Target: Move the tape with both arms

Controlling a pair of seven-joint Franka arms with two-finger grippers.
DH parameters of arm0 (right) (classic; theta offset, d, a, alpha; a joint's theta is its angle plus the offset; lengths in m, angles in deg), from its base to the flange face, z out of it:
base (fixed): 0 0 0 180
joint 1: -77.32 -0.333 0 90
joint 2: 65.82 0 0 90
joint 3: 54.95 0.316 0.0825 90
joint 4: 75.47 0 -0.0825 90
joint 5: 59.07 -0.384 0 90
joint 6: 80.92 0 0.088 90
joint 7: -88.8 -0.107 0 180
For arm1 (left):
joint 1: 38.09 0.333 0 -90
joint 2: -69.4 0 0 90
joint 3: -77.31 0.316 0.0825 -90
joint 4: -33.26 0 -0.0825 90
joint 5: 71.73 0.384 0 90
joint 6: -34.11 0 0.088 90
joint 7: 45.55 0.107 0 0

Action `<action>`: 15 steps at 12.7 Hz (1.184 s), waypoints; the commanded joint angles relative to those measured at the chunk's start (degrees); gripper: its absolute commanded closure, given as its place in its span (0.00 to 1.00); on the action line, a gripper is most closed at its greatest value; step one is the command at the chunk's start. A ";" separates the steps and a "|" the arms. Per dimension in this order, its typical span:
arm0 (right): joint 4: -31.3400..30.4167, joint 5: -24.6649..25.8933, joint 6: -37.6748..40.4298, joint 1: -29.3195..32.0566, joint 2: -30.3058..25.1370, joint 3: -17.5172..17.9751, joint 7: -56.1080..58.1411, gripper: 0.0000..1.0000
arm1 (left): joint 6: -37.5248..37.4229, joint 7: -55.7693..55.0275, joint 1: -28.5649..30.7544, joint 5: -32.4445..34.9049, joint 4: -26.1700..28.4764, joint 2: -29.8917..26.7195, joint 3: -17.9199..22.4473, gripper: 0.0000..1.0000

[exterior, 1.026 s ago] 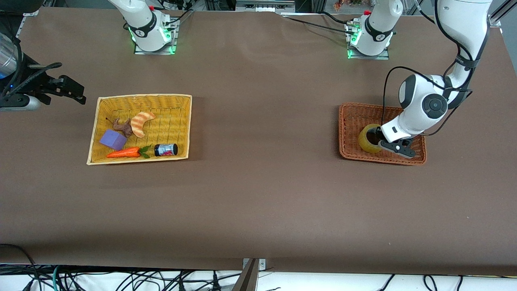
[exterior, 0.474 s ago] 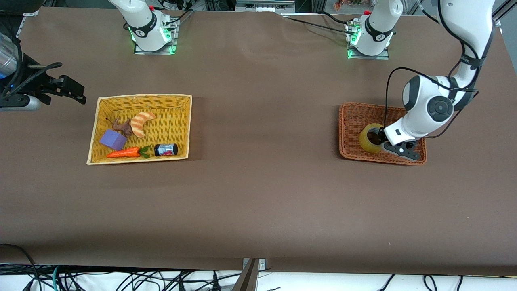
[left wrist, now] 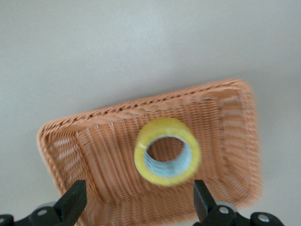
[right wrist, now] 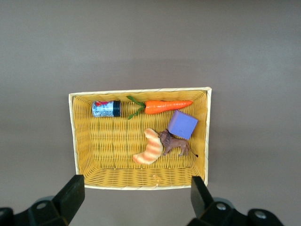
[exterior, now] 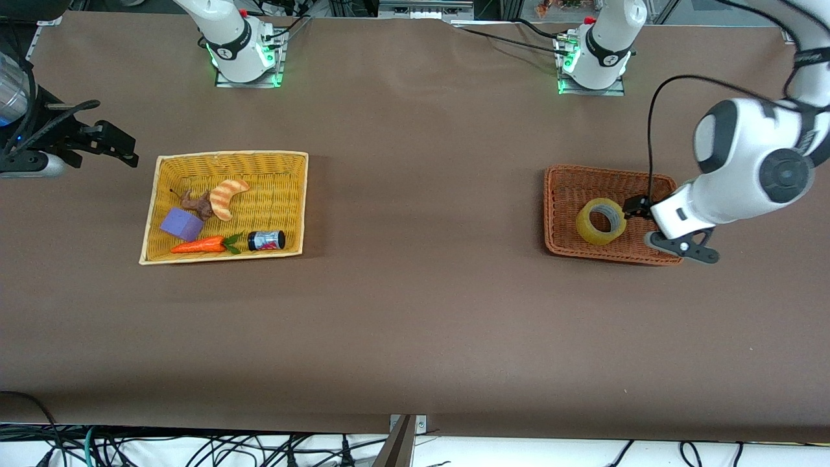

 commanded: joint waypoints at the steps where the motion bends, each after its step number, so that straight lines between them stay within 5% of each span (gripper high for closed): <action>1: 1.00 0.23 1.08 -0.08 0.03 0.10 0.69 0.00 | -12.22 -8.00 -1.26 -1.17 -11.13 0.86 0.12 0.00; 7: 1.17 0.32 3.19 -0.08 0.03 0.10 0.42 0.00 | -22.54 -16.30 -1.88 -0.20 -18.36 -4.68 0.12 0.00; 15: 1.26 0.32 3.10 -0.08 0.12 0.01 0.42 0.00 | -24.84 -16.48 -1.27 -4.58 -18.63 -6.70 0.47 0.00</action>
